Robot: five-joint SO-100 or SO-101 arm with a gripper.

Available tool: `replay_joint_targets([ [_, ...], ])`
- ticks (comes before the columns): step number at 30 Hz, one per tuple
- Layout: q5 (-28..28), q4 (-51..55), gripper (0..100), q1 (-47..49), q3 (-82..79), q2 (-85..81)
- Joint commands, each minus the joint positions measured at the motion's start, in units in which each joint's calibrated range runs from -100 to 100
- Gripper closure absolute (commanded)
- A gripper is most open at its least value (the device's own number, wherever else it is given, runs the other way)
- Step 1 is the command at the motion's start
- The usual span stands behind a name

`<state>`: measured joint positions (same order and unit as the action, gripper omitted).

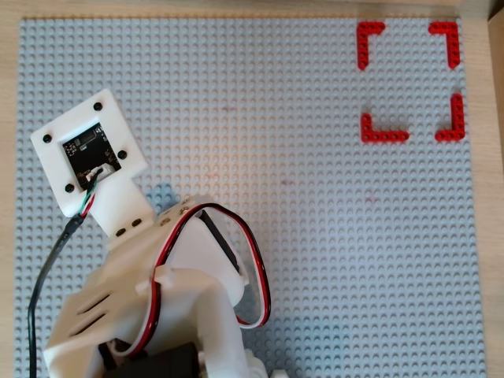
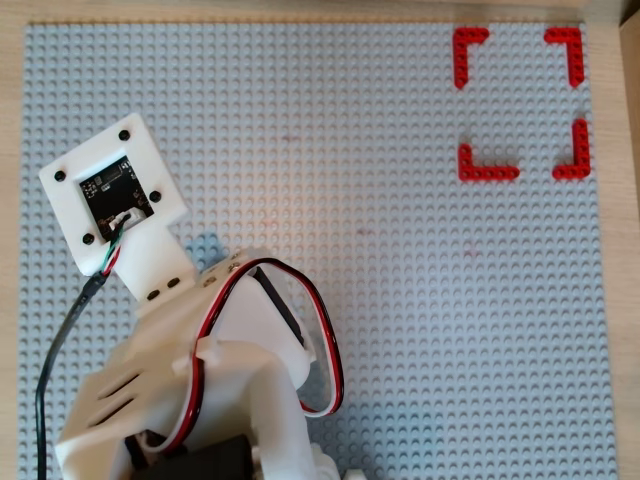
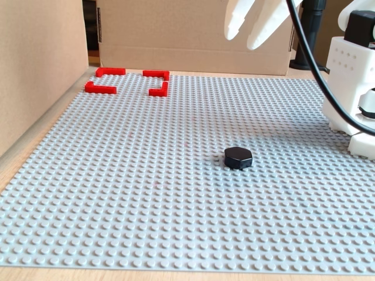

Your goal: Grab the Lego and store it in red box

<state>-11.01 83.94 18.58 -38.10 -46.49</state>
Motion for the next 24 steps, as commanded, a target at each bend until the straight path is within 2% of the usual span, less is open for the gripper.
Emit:
replay_joint_targets([
  [1,0.2,-0.6,86,-0.2,0.1,-0.1],
  [10,0.6,-8.9,85,-0.3,-8.4,1.2],
  [24,2.7,-18.0,85,0.0,-6.2,28.2],
])
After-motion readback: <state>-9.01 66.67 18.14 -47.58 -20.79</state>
